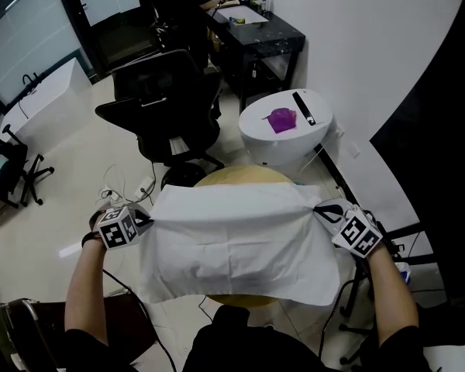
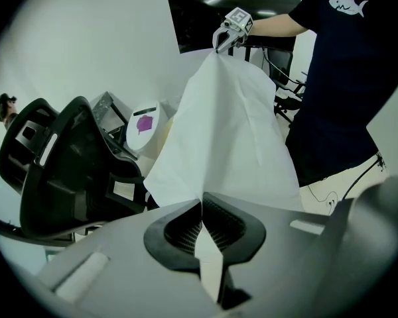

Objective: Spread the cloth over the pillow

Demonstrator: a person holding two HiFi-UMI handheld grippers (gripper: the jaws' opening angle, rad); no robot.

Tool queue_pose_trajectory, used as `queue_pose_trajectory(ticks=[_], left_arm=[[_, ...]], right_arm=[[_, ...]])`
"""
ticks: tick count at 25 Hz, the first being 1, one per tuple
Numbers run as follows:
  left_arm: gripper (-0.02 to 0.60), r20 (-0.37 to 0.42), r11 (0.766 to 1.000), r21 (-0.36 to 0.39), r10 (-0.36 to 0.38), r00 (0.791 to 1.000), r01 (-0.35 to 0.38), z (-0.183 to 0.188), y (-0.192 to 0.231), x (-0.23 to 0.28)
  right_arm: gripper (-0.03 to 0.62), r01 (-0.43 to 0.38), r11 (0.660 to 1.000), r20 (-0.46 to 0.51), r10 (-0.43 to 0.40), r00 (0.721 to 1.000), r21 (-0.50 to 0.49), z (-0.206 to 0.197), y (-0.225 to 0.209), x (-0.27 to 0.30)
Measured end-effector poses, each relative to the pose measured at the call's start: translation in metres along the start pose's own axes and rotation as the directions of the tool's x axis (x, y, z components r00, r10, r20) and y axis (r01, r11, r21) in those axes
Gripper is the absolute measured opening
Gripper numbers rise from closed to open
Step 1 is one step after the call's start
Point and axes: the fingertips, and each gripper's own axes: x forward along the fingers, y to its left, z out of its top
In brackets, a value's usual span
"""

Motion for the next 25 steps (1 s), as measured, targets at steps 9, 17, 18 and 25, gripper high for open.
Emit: queue_pose_trajectory(ticks=[9,17,18,25], left_arm=[[0.010,0.028,0.970,-0.123,-0.210,0.977,0.212,-0.011,-0.041,0.076],[0.214,0.104,0.944,-0.162,-0.272,0.957,0.286,-0.018,-0.040,0.062],[0.222,0.106,0.943,-0.167,-0.272,0.956,0.287,-0.021,-0.036,0.056],[0.221,0.067,0.970,-0.172,-0.162,0.984,0.172,-0.041,0.020,0.025]], right_arm=[[0.009,-0.126,0.988,-0.121,0.137,0.983,0.093,-0.054,0.027,0.060],[0.130,-0.226,0.952,-0.050,0.241,0.969,0.206,-0.067,0.039,0.054],[0.144,-0.246,0.946,-0.026,0.257,0.966,0.211,-0.066,0.037,0.047],[0.150,-0.186,0.951,0.058,0.177,0.983,0.246,-0.068,-0.022,-0.006]])
